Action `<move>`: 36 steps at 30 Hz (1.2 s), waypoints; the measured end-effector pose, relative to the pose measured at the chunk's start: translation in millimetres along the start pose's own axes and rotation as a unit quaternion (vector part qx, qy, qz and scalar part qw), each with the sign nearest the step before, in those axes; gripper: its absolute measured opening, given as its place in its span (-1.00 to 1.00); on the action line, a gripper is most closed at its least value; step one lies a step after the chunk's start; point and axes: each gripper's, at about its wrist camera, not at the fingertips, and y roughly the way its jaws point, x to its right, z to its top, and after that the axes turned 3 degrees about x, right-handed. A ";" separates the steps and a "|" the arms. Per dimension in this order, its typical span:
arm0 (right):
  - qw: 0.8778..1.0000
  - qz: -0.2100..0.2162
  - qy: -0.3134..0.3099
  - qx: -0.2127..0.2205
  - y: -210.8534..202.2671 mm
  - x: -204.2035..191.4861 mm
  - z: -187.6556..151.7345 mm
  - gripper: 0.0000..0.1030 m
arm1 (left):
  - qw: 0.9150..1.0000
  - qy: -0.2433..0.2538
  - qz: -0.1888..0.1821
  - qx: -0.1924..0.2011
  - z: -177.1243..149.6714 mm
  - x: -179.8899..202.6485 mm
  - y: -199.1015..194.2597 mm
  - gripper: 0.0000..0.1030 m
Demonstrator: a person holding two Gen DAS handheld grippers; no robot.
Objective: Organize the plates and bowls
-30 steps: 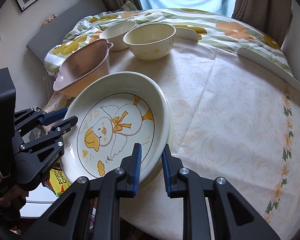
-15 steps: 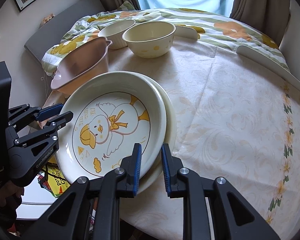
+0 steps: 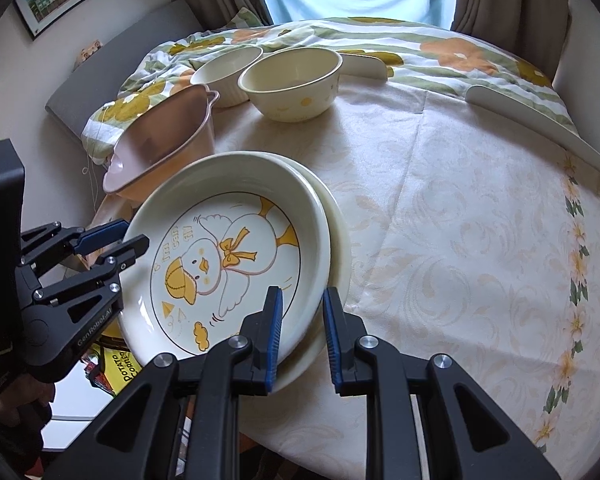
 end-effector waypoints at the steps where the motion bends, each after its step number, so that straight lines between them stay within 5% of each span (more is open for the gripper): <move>1: 1.000 0.003 0.002 0.006 -4.7 0.8 0.7 -0.63 | 1.000 -0.007 0.000 0.007 0.5 -1.4 -5.2 0.45; 2: 1.000 0.004 0.001 0.010 -9.0 1.2 1.4 -0.57 | 1.000 -0.015 0.002 0.021 0.8 -3.3 -13.1 0.77; 3: 1.000 0.002 -0.001 0.017 -15.3 1.5 2.6 -0.32 | 0.999 -0.021 0.001 0.032 1.5 -4.9 -20.5 0.84; 4: 1.000 0.002 -0.002 0.024 -20.2 1.8 3.4 0.17 | 0.999 -0.025 -0.002 0.039 2.3 -6.0 -27.6 0.85; 6: 0.999 0.010 -0.005 0.039 -31.3 3.5 5.4 0.72 | 0.998 -0.037 -0.009 0.039 4.4 -9.5 -39.0 0.85; 7: 0.999 0.012 -0.009 0.048 -37.3 4.3 6.7 0.79 | 0.998 -0.045 -0.011 0.037 6.1 -11.9 -42.6 0.85; 16: 0.994 0.043 -0.053 0.081 -63.4 7.6 37.0 0.98 | 0.978 -0.198 -0.047 0.043 4.2 -63.3 -84.0 0.85; 21: 0.993 0.075 -0.082 0.042 -47.5 -9.5 68.2 0.98 | 0.966 -0.253 -0.039 0.039 5.2 -92.7 -81.8 0.85; 30: 0.984 0.114 -0.136 -0.017 21.1 -58.5 126.7 0.98 | 0.943 -0.325 -0.072 0.006 8.4 -142.0 -21.6 0.85; 36: 0.981 0.136 -0.116 -0.081 87.8 -71.1 149.6 0.98 | 0.936 -0.339 -0.086 -0.024 16.5 -161.2 31.6 0.85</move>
